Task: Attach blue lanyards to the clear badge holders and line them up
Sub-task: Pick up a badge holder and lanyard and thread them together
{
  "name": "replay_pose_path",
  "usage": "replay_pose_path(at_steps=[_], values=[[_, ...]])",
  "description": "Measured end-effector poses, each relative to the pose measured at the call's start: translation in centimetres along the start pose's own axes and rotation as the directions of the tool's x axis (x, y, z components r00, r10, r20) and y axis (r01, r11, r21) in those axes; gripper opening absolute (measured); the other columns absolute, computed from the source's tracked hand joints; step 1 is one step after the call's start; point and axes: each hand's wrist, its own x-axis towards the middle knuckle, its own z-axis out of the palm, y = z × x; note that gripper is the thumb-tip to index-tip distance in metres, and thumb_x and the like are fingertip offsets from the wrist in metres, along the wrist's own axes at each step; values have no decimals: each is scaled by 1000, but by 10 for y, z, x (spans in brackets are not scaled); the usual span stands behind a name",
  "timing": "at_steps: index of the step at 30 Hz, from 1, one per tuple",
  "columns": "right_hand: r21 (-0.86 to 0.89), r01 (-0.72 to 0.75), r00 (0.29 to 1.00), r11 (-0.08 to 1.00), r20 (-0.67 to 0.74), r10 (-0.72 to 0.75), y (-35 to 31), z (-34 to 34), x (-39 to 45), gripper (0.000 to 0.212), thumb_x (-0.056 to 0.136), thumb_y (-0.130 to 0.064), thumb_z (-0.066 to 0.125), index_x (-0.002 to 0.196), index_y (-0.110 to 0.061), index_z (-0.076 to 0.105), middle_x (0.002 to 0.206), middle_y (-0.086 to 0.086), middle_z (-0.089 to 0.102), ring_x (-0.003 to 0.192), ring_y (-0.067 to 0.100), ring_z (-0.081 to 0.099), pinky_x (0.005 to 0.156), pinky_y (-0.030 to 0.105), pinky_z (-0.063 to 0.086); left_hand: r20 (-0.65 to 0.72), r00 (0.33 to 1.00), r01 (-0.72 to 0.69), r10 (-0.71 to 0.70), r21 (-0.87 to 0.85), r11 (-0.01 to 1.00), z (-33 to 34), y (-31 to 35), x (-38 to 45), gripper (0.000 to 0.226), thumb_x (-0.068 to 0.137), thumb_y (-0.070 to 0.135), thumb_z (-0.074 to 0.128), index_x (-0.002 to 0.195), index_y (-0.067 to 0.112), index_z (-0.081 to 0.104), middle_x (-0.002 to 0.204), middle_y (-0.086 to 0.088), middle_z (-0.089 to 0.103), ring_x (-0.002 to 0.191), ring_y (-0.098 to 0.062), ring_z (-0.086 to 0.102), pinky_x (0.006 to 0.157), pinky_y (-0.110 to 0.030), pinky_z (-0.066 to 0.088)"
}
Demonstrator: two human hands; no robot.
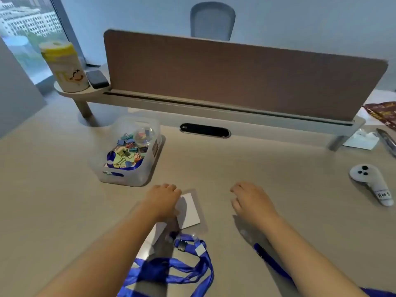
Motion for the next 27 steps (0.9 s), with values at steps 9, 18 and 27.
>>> replay_pose_path(at_steps=[9, 18, 27], values=[[68, -91, 995, 993, 54, 88, 8, 40, 16, 40, 95, -22, 35, 131, -12, 46, 135, 6, 49, 120, 23, 47, 99, 32, 36, 94, 986, 147, -134, -151, 977, 24, 4, 41, 90, 66, 50, 71, 134, 12, 26, 138, -10, 33, 126, -30, 32, 101, -41, 36], [127, -127, 991, 984, 69, 119, 3, 39, 18, 39, 95, -21, 37, 131, -11, 46, 137, 6, 48, 124, 24, 44, 99, 32, 34, 114, 969, 229, -218, -99, 968, 8, 4, 56, 90, 59, 56, 73, 125, 8, 36, 125, -11, 41, 116, -28, 38, 97, -37, 37], [509, -219, 976, 833, 93, 199, -13, 12, 20, 42, 95, -24, 42, 134, -10, 44, 140, 8, 46, 123, 22, 49, 101, 31, 38, -141, 974, 18, -176, -730, 683, -63, -12, 37, 16, 85, 10, 57, 86, 10, 42, 66, 3, 40, 65, -16, 42, 51, -19, 31]])
